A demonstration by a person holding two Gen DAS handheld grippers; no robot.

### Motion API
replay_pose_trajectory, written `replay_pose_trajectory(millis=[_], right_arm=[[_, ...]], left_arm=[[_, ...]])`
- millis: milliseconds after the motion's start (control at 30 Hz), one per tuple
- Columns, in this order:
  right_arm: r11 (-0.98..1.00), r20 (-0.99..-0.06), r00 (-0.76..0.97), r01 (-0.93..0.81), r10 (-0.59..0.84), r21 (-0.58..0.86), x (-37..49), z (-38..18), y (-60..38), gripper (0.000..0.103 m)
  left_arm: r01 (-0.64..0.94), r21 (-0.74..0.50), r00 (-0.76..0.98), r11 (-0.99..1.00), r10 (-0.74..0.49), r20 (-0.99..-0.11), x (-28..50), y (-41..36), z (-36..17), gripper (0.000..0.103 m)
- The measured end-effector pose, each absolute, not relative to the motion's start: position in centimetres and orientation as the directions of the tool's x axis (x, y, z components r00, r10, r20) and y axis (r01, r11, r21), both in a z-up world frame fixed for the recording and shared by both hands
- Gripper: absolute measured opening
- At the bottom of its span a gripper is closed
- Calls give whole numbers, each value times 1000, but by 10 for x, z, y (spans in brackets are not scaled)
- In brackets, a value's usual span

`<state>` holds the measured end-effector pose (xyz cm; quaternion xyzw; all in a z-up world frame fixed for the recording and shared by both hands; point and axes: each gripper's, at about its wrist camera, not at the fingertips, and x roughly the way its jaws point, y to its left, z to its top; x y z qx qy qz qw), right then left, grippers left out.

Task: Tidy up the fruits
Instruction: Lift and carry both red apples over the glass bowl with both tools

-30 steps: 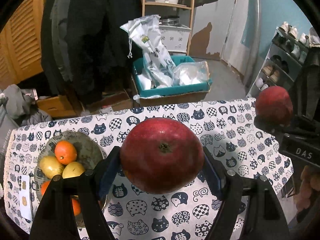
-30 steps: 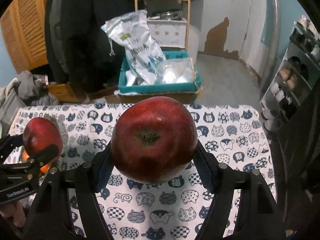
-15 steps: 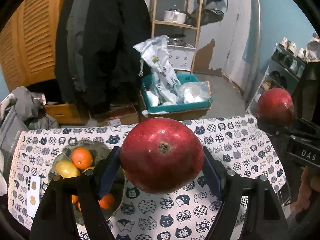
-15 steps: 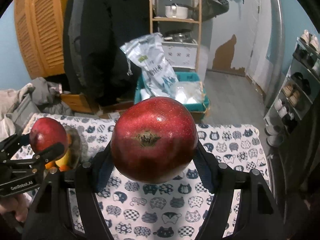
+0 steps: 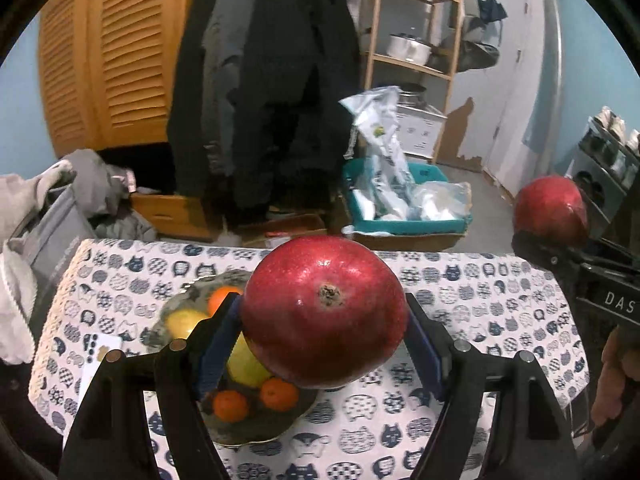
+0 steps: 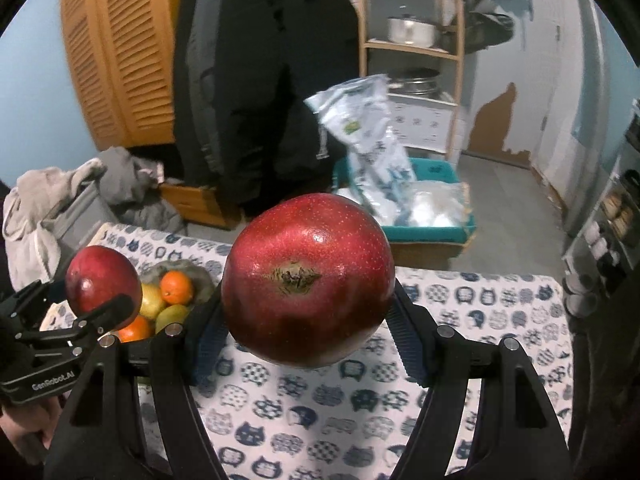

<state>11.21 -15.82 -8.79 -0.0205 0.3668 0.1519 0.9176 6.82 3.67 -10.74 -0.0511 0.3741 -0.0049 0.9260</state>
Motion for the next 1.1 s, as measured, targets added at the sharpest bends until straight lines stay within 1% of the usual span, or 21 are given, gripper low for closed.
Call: replay_pose_trajectory(millis=[233, 500, 933, 1100], right_arm=[[925, -700, 637, -370, 322, 88, 124, -102, -111, 73], [898, -730, 580, -427, 362, 106, 137, -123, -65, 73], [866, -794, 452, -468, 407, 178, 157, -175, -13, 73], [862, -821, 412, -475, 396, 178, 163, -196, -1, 73]], left_arm=[[-108, -93, 704, 990, 10, -710, 67, 76, -120, 79], [-175, -102, 676, 979, 45, -736, 68, 112, -142, 79], [-218, -96, 598, 971, 55, -800, 73, 138, -194, 79], [-230, -102, 568, 968, 48, -822, 78, 142, -213, 79]])
